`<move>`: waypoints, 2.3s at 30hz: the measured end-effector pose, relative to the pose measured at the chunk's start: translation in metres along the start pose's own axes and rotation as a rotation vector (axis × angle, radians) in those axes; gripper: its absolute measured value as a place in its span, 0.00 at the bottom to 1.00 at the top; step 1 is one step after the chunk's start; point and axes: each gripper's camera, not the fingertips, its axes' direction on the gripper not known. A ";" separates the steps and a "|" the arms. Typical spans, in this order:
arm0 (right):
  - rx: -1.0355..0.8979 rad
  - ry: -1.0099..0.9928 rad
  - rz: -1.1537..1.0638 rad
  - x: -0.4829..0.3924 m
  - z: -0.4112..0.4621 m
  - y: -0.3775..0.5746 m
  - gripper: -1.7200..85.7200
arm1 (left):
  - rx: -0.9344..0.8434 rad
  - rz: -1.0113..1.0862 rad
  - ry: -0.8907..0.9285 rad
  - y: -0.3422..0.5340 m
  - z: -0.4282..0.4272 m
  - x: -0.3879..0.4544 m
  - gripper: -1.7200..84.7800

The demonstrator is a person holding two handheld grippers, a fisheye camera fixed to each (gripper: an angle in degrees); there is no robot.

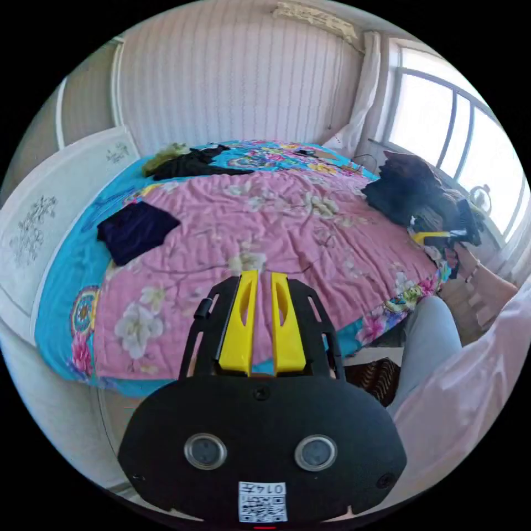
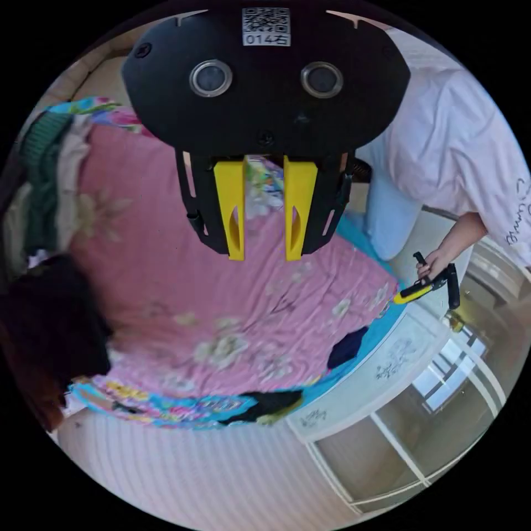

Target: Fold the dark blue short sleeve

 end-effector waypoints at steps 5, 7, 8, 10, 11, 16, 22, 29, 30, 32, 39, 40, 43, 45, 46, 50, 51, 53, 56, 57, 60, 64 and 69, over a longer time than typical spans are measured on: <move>-0.198 -0.263 -0.126 -0.131 0.147 -0.026 0.14 | 0.047 -0.318 -0.092 0.078 -0.050 -0.105 0.09; -0.254 -0.288 -0.231 -0.175 0.178 -0.053 0.14 | 0.046 -0.368 -0.098 0.088 -0.055 -0.133 0.10; -0.261 -0.278 -0.301 -0.202 0.193 -0.072 0.14 | 0.051 -0.387 -0.088 0.090 -0.055 -0.151 0.10; -0.254 -0.257 -0.391 -0.239 0.214 -0.104 0.13 | 0.060 -0.402 -0.074 0.088 -0.054 -0.176 0.10; -0.244 -0.256 -0.448 -0.262 0.227 -0.126 0.12 | 0.063 -0.401 -0.070 0.083 -0.050 -0.192 0.10; -0.299 -0.242 -0.619 -0.346 0.301 -0.211 0.11 | 0.067 -0.371 -0.096 0.045 -0.028 -0.252 0.10; -0.210 0.097 -0.752 -0.406 0.402 -0.265 0.16 | 0.034 -0.448 -0.087 -0.001 0.009 -0.331 0.12; -0.280 0.138 -0.661 -0.383 0.491 -0.284 0.12 | -0.109 -0.556 -0.043 -0.022 0.048 -0.383 0.11; -0.278 0.135 -0.665 -0.381 0.493 -0.284 0.11 | -0.104 -0.554 -0.027 -0.023 0.047 -0.385 0.10; -0.275 0.111 -0.648 -0.377 0.497 -0.285 0.06 | -0.113 -0.519 0.041 -0.031 0.042 -0.388 0.06; -0.165 -0.005 -0.605 -0.352 0.436 -0.258 0.02 | -0.041 -0.313 -0.045 -0.049 -0.019 -0.363 0.01; -0.130 -0.057 -0.594 -0.342 0.414 -0.248 0.02 | -0.002 -0.273 -0.035 -0.047 -0.038 -0.353 0.01; -0.093 -0.167 -0.540 -0.311 0.356 -0.208 0.01 | 0.059 -0.192 0.058 -0.032 -0.081 -0.317 0.01; -0.090 -0.217 -0.497 -0.290 0.319 -0.171 0.01 | 0.070 -0.137 0.140 -0.013 -0.102 -0.285 0.01; -0.110 -0.253 -0.455 -0.273 0.296 -0.141 0.02 | 0.064 -0.105 0.205 0.002 -0.113 -0.262 0.01; -0.210 -0.303 -0.239 -0.207 0.250 -0.020 0.02 | -0.069 -0.127 0.365 0.071 -0.116 -0.188 0.01; -0.227 -0.298 -0.213 -0.199 0.248 -0.003 0.02 | -0.101 -0.145 0.383 0.080 -0.113 -0.180 0.01; -0.256 -0.272 -0.150 -0.181 0.236 0.049 0.02 | -0.179 -0.204 0.487 0.104 -0.104 -0.156 0.01; -0.228 -0.216 -0.142 -0.175 0.212 0.079 0.02 | -0.209 -0.132 0.445 0.110 -0.115 -0.130 0.01; -0.224 -0.187 -0.134 -0.173 0.208 0.081 0.02 | -0.210 -0.121 0.419 0.110 -0.118 -0.127 0.01; -0.181 -0.079 -0.137 -0.166 0.185 0.083 0.02 | -0.196 -0.108 0.343 0.114 -0.132 -0.120 0.01; -0.107 -0.211 -0.324 -0.192 0.167 0.072 0.04 | -0.173 -0.118 0.318 0.119 -0.144 -0.111 0.01; -0.116 -0.291 -0.428 -0.238 0.191 0.068 0.16 | -0.163 -0.098 0.298 0.114 -0.154 -0.101 0.01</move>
